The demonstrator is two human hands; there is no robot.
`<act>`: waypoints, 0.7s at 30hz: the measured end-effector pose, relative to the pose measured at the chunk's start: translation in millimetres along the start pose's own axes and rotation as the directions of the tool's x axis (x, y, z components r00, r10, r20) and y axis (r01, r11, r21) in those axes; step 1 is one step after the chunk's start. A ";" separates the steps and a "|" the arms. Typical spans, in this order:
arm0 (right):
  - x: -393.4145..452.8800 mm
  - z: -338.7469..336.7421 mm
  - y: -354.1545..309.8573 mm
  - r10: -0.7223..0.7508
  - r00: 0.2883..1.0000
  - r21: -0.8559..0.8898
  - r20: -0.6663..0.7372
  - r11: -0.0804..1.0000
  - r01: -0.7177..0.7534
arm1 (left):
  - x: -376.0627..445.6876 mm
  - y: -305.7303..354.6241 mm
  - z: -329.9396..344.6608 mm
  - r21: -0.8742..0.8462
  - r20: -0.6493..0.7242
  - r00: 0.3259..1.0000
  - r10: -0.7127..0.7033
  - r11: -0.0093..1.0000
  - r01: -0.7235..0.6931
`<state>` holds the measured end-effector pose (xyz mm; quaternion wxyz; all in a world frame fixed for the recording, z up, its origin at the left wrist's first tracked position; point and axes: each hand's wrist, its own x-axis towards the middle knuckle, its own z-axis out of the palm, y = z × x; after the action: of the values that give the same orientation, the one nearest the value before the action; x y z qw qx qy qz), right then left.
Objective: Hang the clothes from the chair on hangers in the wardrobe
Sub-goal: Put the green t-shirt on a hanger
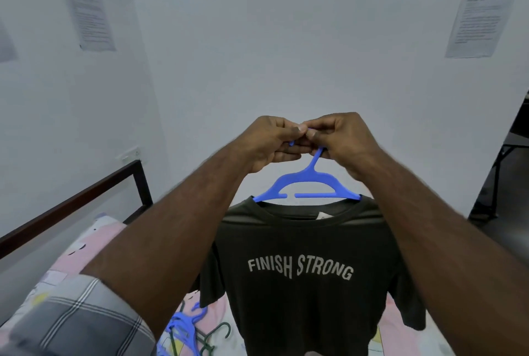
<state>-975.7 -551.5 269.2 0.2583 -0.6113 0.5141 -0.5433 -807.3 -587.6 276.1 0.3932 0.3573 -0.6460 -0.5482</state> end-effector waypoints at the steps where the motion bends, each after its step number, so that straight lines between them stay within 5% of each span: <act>1: 1.2 -2.3 -0.5 0.002 1.000 0.005 -0.008 1.000 -0.002 | -2.8 -0.7 -5.6 0.013 -0.016 1.000 0.002 1.000 -0.002; 9: 2.1 -31.2 2.5 0.037 0.997 0.124 -0.074 0.992 -0.027 | -35.9 -49.7 -89.9 -0.332 -0.171 0.977 -0.129 0.941 0.066; 15: 2.9 -40.6 1.6 0.027 0.993 0.110 -0.113 0.994 -0.014 | -60.0 -100.3 -105.2 -0.116 -0.332 0.940 -0.080 0.992 0.043; 21: 2.2 -47.5 0.3 0.020 0.989 0.090 -0.146 0.996 -0.007 | -73.4 -119.6 -105.7 0.258 -0.230 0.971 -0.061 0.958 0.121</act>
<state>-1020.2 -542.1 282.9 0.2504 -0.5539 0.5112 -0.6076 -676.6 -584.5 158.8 0.3839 0.4954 -0.6501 -0.4296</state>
